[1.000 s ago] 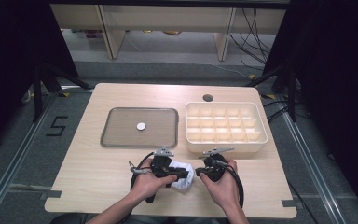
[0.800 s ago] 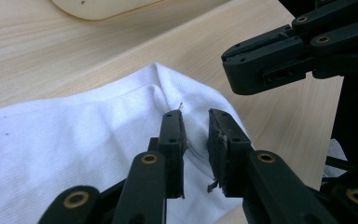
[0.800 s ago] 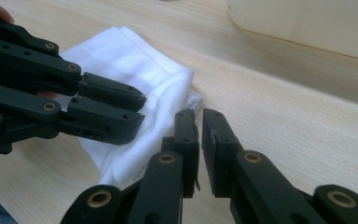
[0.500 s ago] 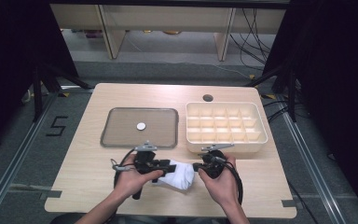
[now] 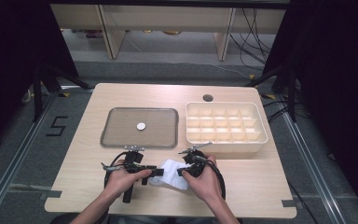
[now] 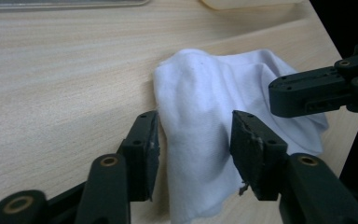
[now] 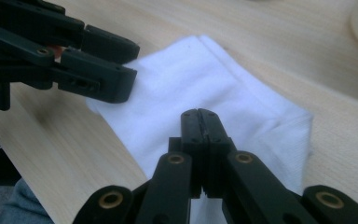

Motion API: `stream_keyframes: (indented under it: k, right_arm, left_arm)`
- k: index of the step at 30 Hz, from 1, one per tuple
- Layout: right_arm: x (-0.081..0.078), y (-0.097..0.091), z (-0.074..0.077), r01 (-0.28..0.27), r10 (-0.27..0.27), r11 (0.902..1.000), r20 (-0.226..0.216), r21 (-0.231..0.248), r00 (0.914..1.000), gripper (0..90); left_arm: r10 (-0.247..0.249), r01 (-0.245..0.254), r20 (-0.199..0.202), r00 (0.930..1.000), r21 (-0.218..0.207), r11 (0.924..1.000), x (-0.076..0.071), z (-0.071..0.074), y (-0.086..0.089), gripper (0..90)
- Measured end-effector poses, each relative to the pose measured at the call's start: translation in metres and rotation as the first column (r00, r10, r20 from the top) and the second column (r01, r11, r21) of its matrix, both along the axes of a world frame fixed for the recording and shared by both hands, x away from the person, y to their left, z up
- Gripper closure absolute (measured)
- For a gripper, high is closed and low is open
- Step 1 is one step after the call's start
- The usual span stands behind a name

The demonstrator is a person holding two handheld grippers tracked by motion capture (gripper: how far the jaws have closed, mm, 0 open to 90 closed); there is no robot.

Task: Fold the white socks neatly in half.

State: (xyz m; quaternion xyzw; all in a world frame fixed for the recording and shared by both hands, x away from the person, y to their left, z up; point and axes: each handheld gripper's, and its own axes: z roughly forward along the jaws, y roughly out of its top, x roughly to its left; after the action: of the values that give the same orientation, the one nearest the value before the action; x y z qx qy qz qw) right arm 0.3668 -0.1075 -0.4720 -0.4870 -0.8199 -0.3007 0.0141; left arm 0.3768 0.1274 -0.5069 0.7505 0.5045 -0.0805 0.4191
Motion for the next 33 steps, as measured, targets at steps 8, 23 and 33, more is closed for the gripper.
stream_keyframes:
  k: [8,23,33]
  right_arm:
    - [0.003,0.0,-0.013,0.011,-0.011,0.9998,-0.035,-0.019,0.9993,90.0]
    - [0.003,0.001,-0.017,0.022,-0.022,0.9996,-0.044,-0.02,0.9988,90.0]
    - [0.002,0.001,-0.018,0.03,-0.031,0.9995,-0.04,-0.013,0.9987,90.0]
  left_arm:
    - [-0.011,0.012,-0.031,0.9994,0.037,0.9993,0.001,-0.004,-0.005,65.0]
    - [-0.029,0.029,0.007,0.9996,-0.028,0.9992,-0.002,0.009,-0.008,80.4]
    - [-0.064,0.066,0.022,0.9977,-0.097,0.9931,-0.007,0.022,-0.017,80.4]
